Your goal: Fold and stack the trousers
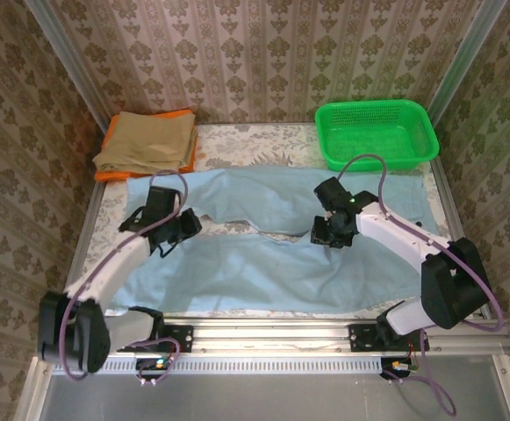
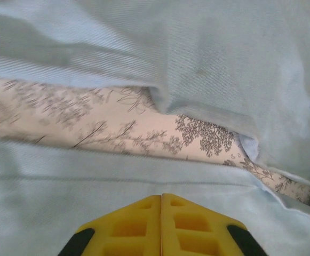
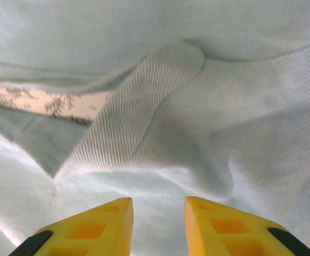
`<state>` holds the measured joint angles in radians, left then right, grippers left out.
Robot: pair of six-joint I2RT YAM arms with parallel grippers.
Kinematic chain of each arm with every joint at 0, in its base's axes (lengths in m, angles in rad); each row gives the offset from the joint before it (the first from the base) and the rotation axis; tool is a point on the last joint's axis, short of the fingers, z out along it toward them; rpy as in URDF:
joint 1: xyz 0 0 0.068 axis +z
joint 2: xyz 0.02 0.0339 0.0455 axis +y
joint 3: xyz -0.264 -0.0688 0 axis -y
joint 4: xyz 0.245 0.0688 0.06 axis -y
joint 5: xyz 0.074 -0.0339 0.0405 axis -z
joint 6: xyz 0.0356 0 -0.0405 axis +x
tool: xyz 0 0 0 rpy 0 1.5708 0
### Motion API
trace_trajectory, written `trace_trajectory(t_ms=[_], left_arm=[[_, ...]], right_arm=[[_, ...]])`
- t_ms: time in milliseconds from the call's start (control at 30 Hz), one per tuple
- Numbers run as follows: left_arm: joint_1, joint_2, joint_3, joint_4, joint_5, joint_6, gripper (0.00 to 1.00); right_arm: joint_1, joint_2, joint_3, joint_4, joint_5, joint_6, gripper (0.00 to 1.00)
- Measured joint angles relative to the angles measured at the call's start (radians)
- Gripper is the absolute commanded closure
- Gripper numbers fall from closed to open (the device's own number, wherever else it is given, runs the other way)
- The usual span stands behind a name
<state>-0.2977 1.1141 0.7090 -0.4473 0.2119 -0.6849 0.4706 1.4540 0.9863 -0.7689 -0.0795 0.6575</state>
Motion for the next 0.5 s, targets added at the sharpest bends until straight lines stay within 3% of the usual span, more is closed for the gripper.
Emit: trace_trajectory(t_ms=[133, 367, 500], left_arm=[[0.005, -0.136, -0.104, -0.056, -0.021, -0.034, 0.88], [0.005, 0.070, -0.254, 0.074, -0.006, -0.103, 0.95], [0.031, 0.169, -0.208, 0.161, 0.003, -0.104, 0.99]], right_arm=[[-0.012, 0.033, -0.002, 0.006, -0.006, -0.020, 0.69], [-0.108, 0.349, 0.141, 0.059, -0.007, -0.097, 0.70], [-0.157, 0.401, 0.204, 0.063, -0.010, -0.117, 0.69]])
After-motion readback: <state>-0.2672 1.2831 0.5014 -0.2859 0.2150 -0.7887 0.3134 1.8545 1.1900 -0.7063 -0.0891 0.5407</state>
